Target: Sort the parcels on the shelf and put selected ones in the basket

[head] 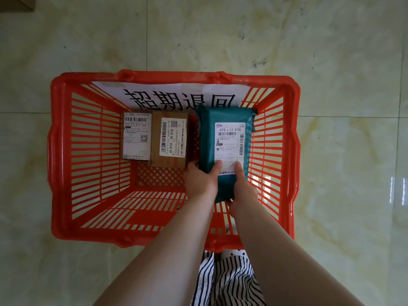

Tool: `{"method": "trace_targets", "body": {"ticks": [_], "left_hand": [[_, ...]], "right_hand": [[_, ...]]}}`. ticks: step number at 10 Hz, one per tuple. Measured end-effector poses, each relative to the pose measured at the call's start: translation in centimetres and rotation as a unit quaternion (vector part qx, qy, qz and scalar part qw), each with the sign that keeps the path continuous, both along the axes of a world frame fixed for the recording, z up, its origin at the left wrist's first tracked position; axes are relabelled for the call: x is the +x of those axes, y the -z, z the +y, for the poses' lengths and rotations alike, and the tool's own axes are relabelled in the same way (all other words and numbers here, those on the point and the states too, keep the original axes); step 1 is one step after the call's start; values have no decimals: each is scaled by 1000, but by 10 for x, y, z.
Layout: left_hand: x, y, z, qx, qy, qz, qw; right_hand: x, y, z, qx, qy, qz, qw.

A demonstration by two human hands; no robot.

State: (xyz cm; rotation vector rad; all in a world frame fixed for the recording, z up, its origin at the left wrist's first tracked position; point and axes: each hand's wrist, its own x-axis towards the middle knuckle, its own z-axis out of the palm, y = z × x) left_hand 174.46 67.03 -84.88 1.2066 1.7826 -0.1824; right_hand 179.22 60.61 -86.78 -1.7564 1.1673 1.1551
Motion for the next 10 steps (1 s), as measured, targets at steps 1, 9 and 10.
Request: {"method": "trace_targets", "body": {"ticks": [1,9,10], "left_hand": [[0,-3,-1,-2,-2,0,1000],[-13,-60,4,-22,-34,-15,999],[-18,-83,10,-30,-89,-41,995]], "right_hand": [[1,-3,-2,0,1,4,1000],[2,-92,12,14,-54,-8,998],[-1,-118,14,40,-42,-37,998]]}}
